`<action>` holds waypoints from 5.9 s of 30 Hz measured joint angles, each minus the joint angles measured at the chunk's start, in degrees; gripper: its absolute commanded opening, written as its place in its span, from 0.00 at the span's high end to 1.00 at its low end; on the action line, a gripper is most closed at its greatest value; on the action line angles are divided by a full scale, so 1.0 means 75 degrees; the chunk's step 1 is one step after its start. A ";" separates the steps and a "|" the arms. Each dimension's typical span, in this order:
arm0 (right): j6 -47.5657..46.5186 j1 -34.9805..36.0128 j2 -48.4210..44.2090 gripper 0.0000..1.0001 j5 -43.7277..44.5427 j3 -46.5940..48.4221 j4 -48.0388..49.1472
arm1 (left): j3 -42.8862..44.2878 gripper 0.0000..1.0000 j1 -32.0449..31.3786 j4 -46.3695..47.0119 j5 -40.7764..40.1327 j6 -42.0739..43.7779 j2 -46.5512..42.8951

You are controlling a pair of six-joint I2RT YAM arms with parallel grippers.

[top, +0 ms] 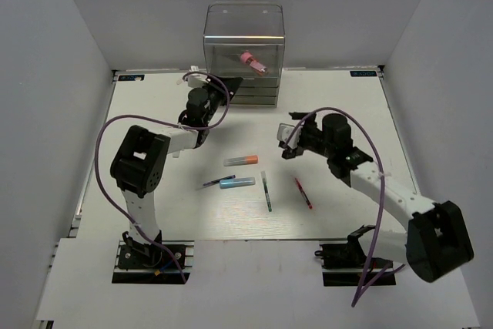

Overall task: Sort the stationery into containers
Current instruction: Close the drawer, then open the drawer

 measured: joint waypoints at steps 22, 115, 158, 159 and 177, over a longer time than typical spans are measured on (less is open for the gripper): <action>0.4838 -0.0737 -0.0108 0.53 0.2299 0.2547 -0.3255 | -0.0726 0.30 0.0128 -0.2576 0.0035 0.0918 -0.0679; 0.6796 -0.1408 -0.0836 0.60 0.1530 0.0096 -0.1492 | 0.1478 0.61 0.0111 -0.1049 -0.0670 -0.0294 0.1766; 0.6732 -0.1411 -0.0772 0.58 0.1460 0.0041 -0.1335 | 0.1017 0.48 0.0076 -0.0178 -0.0603 -0.0510 0.1856; 0.6729 -0.1411 -0.0772 0.58 0.1460 0.0041 -0.1335 | 0.1137 0.48 0.0076 -0.0198 -0.0606 -0.0513 0.1894; 0.6627 -0.1411 -0.0772 0.57 0.1457 0.0038 -0.1329 | 0.1693 1.00 0.0128 -0.0224 -0.0667 -0.0988 0.2509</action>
